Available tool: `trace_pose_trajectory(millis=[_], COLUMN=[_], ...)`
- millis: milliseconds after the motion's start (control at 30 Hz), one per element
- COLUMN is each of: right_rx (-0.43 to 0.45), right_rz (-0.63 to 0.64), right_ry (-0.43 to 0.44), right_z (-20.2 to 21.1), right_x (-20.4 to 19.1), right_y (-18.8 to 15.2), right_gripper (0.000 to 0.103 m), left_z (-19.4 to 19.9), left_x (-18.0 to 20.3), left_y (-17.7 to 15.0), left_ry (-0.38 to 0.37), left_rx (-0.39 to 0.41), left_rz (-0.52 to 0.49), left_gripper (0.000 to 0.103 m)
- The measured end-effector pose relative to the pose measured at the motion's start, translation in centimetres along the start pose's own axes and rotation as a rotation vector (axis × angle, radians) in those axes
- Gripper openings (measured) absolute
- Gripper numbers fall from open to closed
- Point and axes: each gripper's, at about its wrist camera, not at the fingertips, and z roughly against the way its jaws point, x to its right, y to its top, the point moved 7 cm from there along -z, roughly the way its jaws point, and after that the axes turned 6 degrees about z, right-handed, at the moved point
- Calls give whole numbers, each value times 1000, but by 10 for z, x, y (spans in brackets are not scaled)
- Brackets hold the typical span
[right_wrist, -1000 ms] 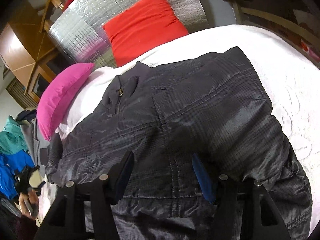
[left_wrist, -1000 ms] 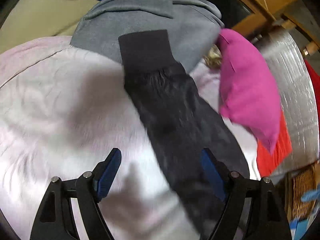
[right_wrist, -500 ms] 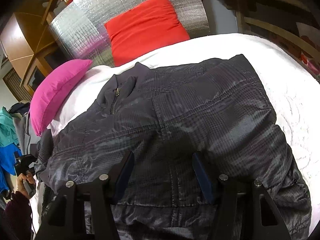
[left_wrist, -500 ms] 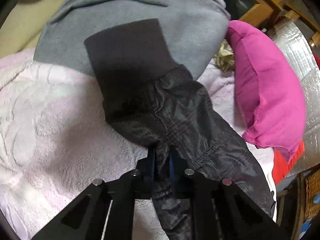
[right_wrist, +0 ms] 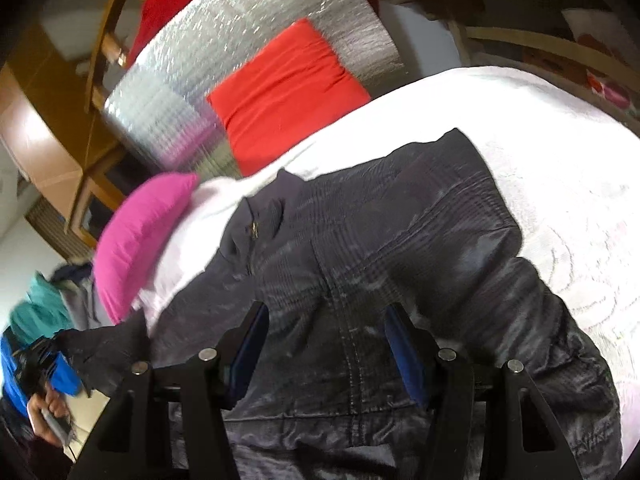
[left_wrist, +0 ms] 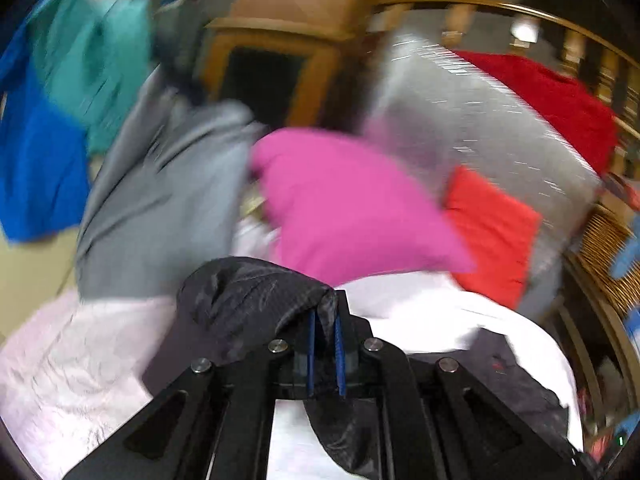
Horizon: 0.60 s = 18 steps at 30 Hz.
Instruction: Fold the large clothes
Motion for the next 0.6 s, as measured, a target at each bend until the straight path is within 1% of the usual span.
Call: trace_pose_trajectory(millis=[100,167,233,300,333,367,467,567,600], right_rx=[19,29,38,44,45,46,52,46,42], right_rz=[-64,-101,-140,-167,-180,-198,-238,-261,-267], right_ry=[39,61,79,99,107,122,150,161,162], right_z=[11,18,24,29,30,33,38,41,41], right_x=[7,12,19,24,26,29,36,44,46], right_y=[6,9,12,14,15,17,20,21,21], right_gripper=[64,64,64,64,64,64,64,64,64], left_z=[35,51,59,64,63,59,43,16,1], left_x=[69,120,167,211,226,245,274,283,280], left_y=[-9,-27,-53,-85,-100,-121,-179,-242,-267], left_ry=[-86,-148,-209,-274,-296,-316,-328,-316,-309], left_rx=[23,13,-18,-61,-86,-123,-221,-363,-448], left_rz=[-125,-214,-288,-342,-359,-378,-413,-416,-414], left_gripper=[8,8,8,8,8,8,8,10,10])
